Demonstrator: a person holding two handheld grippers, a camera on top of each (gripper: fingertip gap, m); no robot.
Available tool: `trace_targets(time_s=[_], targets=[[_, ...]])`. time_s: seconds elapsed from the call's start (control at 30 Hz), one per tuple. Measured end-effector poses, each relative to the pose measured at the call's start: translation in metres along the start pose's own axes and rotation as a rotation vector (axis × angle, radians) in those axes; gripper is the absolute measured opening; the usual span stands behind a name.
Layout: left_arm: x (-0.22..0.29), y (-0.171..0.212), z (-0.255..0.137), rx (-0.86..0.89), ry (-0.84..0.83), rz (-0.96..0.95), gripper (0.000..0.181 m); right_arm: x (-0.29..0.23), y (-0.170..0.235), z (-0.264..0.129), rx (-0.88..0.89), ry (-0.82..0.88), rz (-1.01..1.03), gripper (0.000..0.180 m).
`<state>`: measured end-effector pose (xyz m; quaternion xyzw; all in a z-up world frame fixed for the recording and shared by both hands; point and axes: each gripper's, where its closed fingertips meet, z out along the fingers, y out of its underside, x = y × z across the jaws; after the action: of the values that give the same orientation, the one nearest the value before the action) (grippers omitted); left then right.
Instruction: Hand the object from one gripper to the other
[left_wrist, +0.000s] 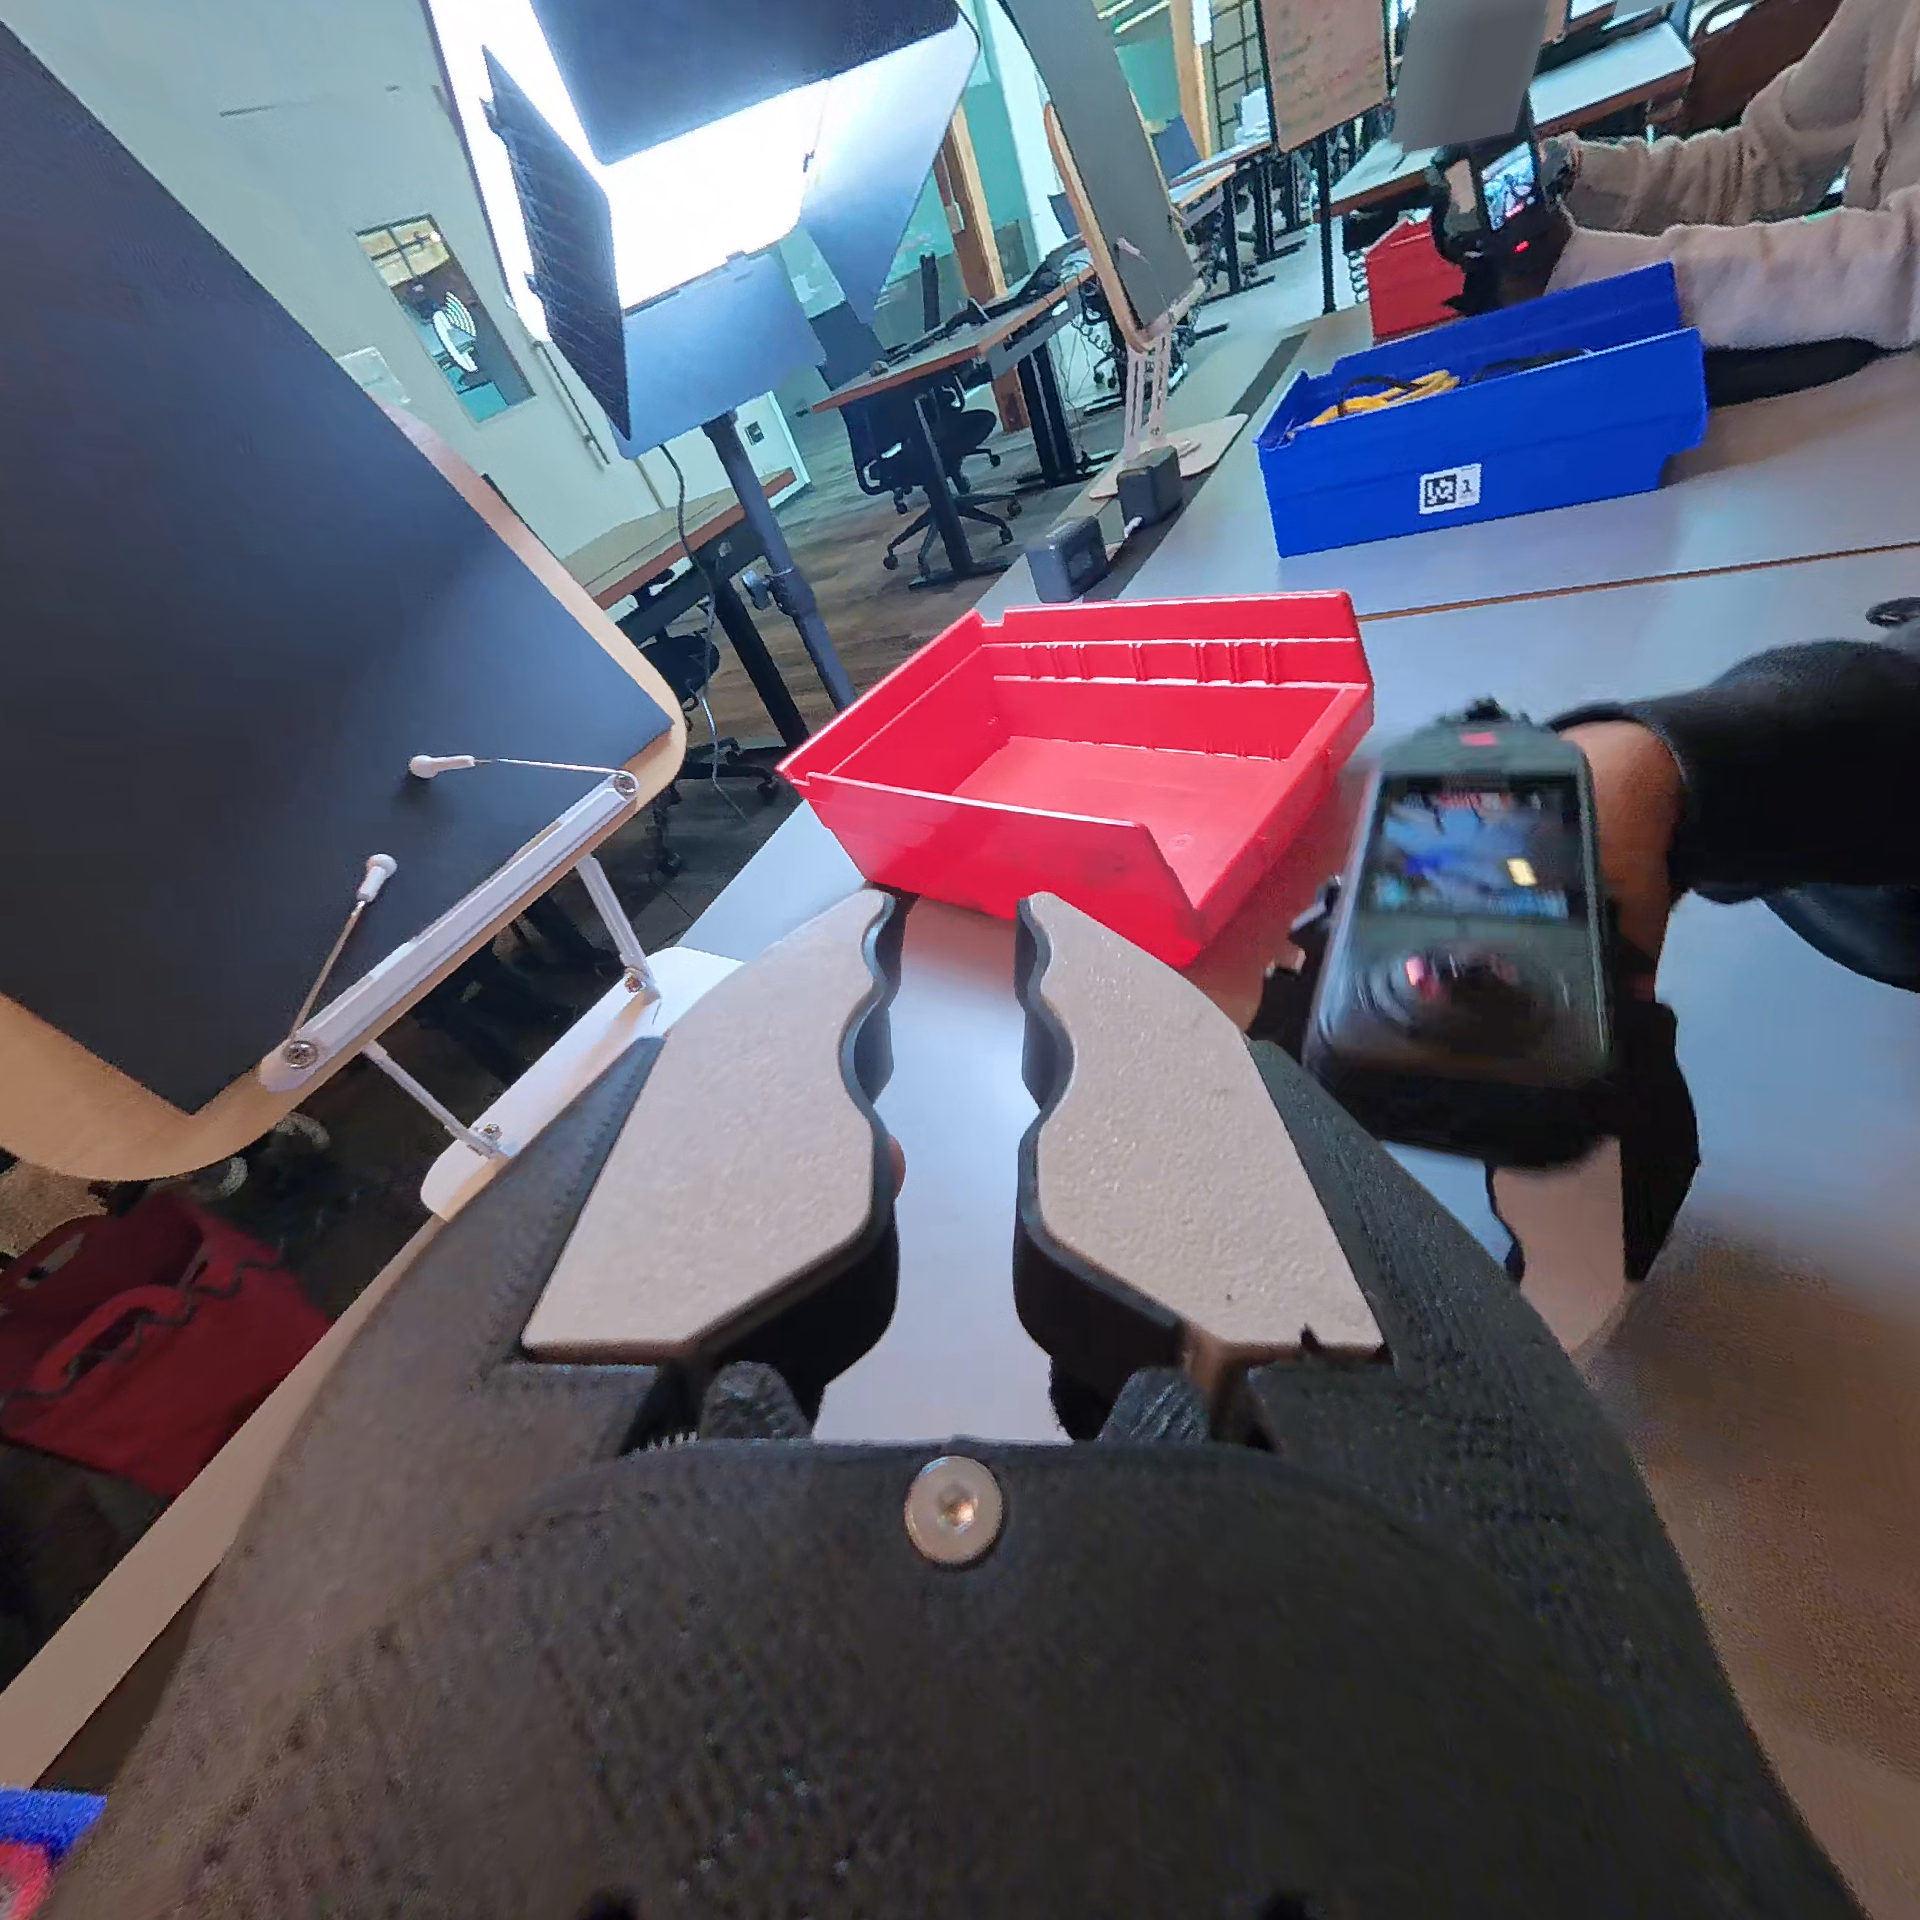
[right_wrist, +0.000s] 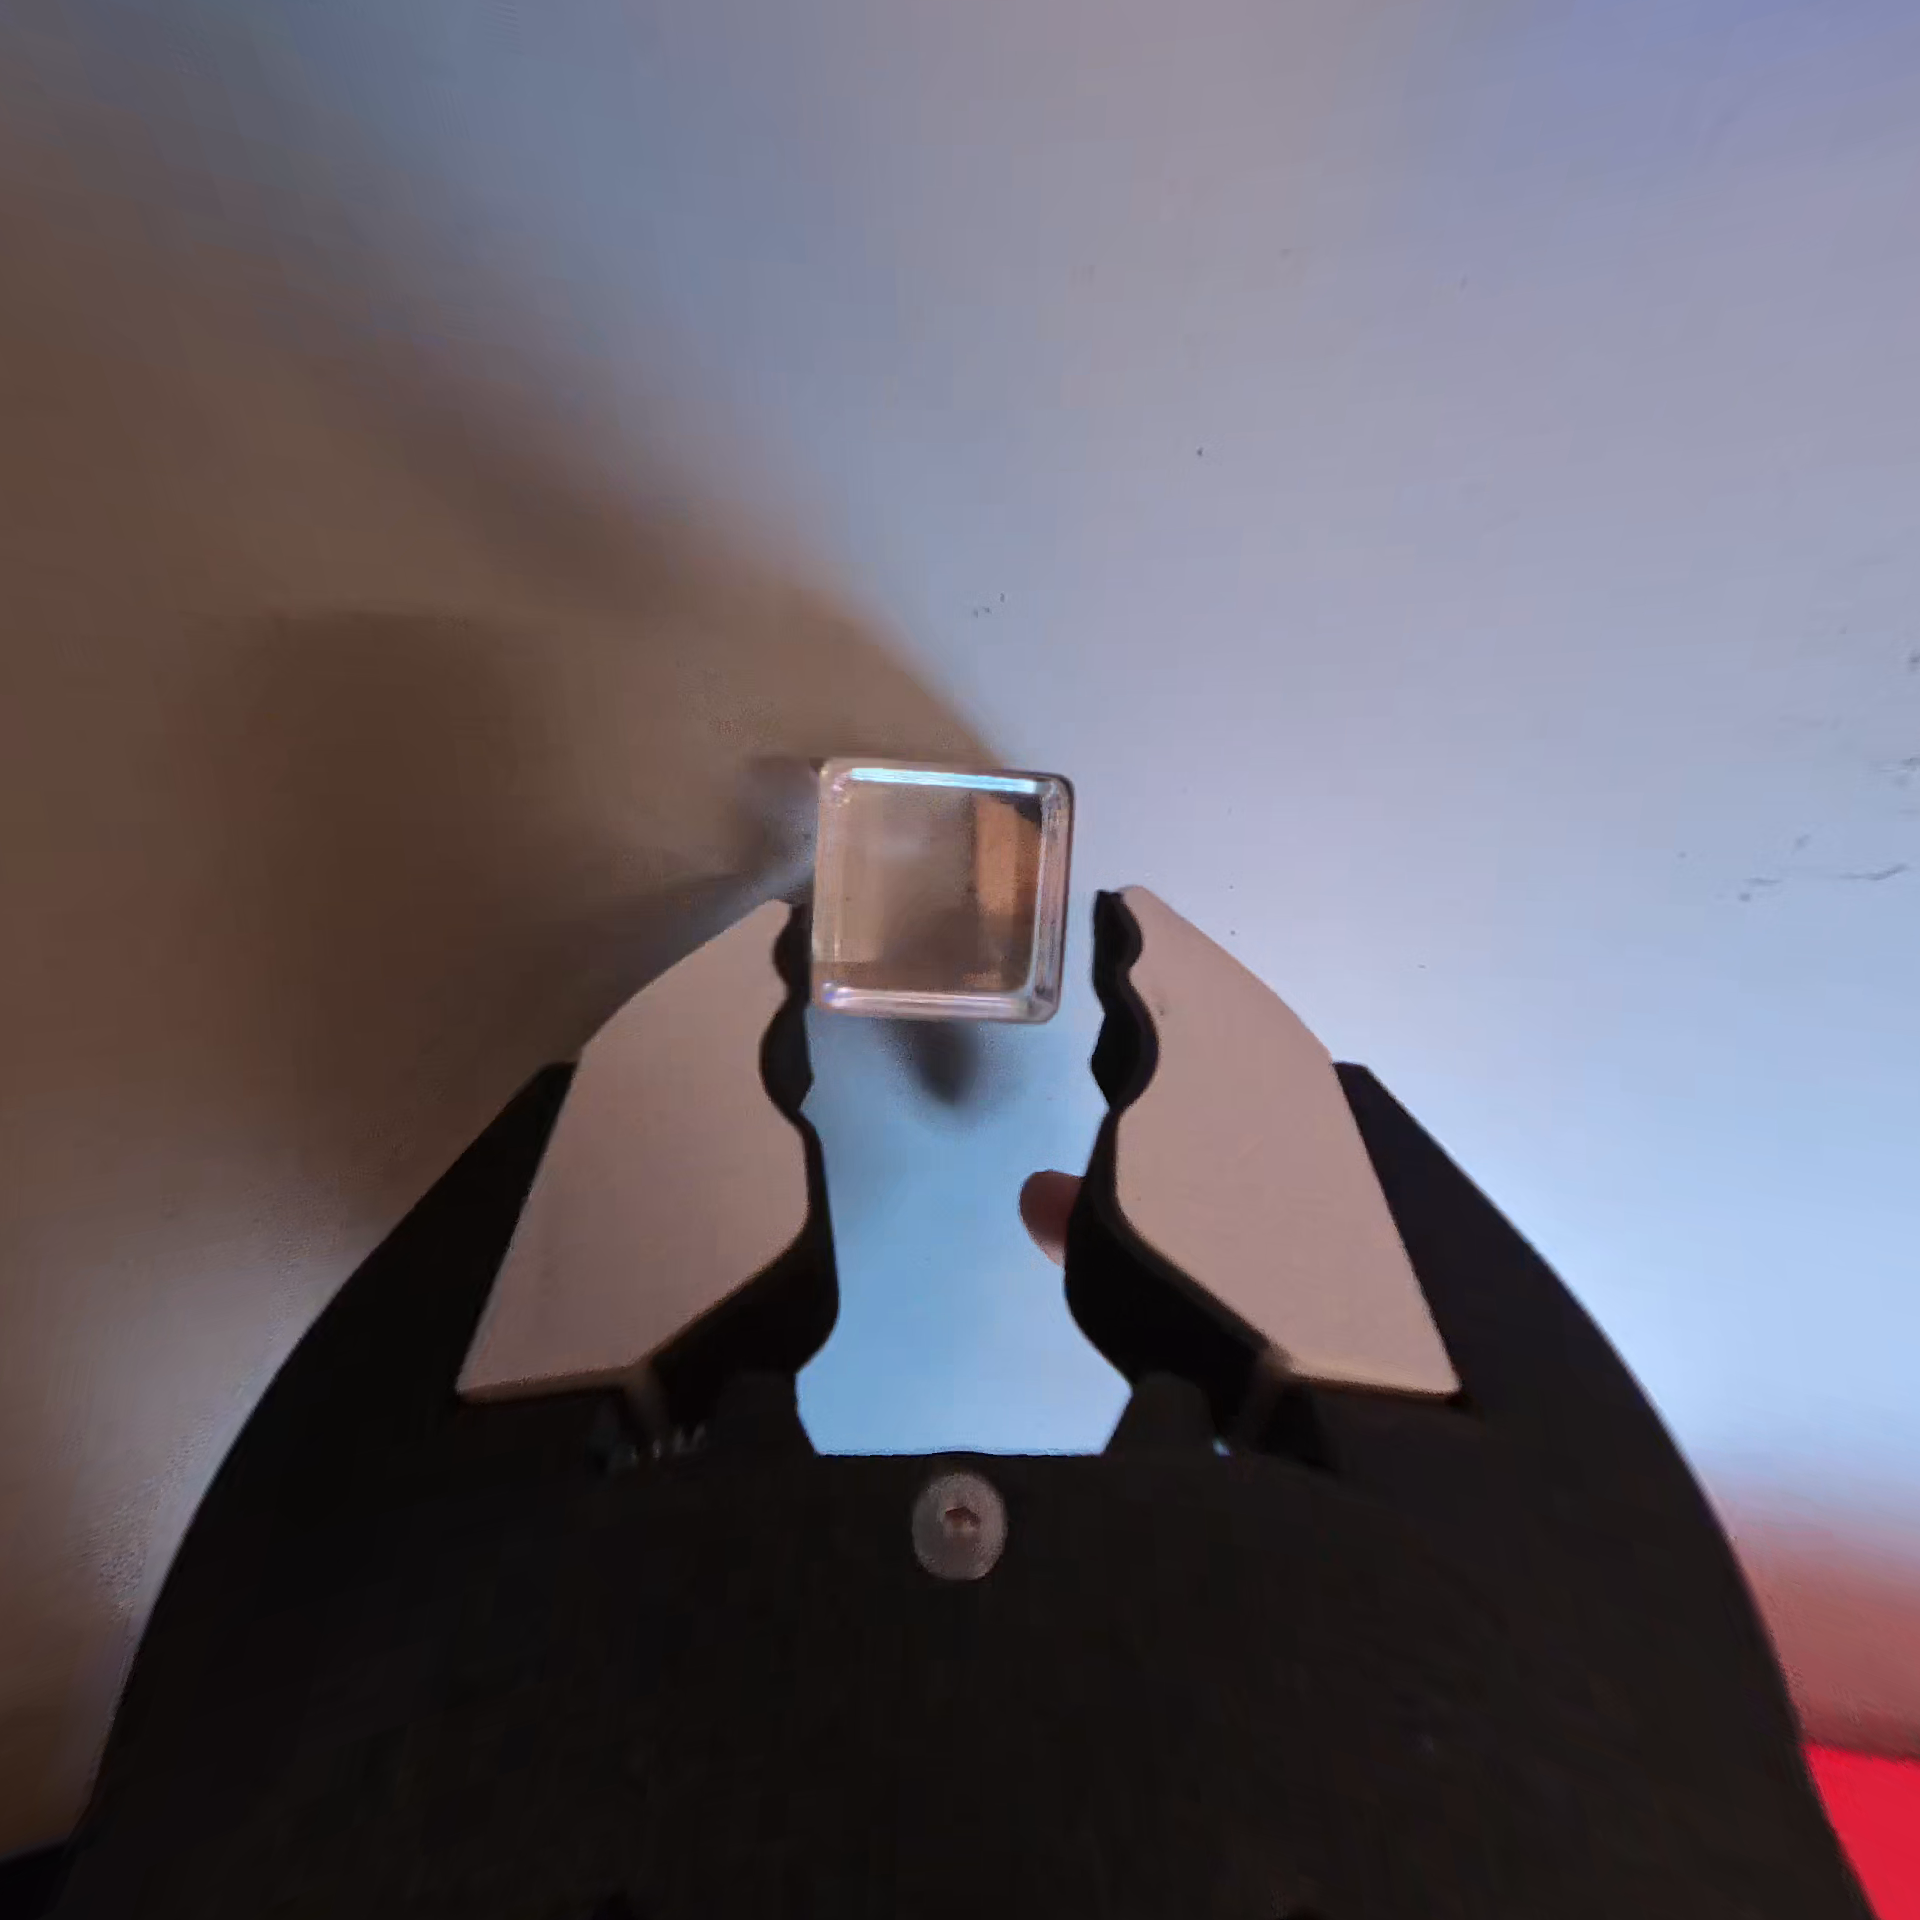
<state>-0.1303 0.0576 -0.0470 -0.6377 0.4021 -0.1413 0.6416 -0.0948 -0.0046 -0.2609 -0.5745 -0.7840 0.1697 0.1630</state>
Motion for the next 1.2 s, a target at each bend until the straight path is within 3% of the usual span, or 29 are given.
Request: trace_targets(time_s=[0.1, 0.2, 0.43, 0.6, 0.87, 1.1, 1.2], targets=[[-0.004, -0.002, -0.004, 0.008, -0.016, 0.006, 0.02, 0.002, -0.006, 0.003, 0.034, 0.006, -0.02, 0.045], [-0.008, -0.006, -0.008, 0.022, -0.022, 0.001, 0.02, 0.017, -0.022, -0.021, 0.19, 0.063, -0.001, 0.046], [0.004, -0.017, -0.014, 0.087, 0.104, -0.095, 0.028, 0.04, -0.064, -0.135, 0.711, 0.165, 0.061, 0.045], [0.034, -0.043, -0.012, 0.2, 0.282, -0.231, 0.038, 0.037, -0.08, -0.212, 1.026, 0.34, -0.028, 0.045], [0.06, -0.065, 0.006, 0.236, 0.313, -0.386, 0.058, 0.035, -0.089, -0.239, 0.754, 0.979, -0.4, 0.045], [0.057, -0.05, 0.02, 0.166, 0.212, -0.343, 0.047, 0.042, -0.09, -0.225, 0.445, 1.284, -0.645, 0.045], [0.055, -0.049, 0.019, 0.147, 0.181, -0.273, 0.047, 0.044, -0.091, -0.225, 0.495, 1.295, -0.629, 0.045]])
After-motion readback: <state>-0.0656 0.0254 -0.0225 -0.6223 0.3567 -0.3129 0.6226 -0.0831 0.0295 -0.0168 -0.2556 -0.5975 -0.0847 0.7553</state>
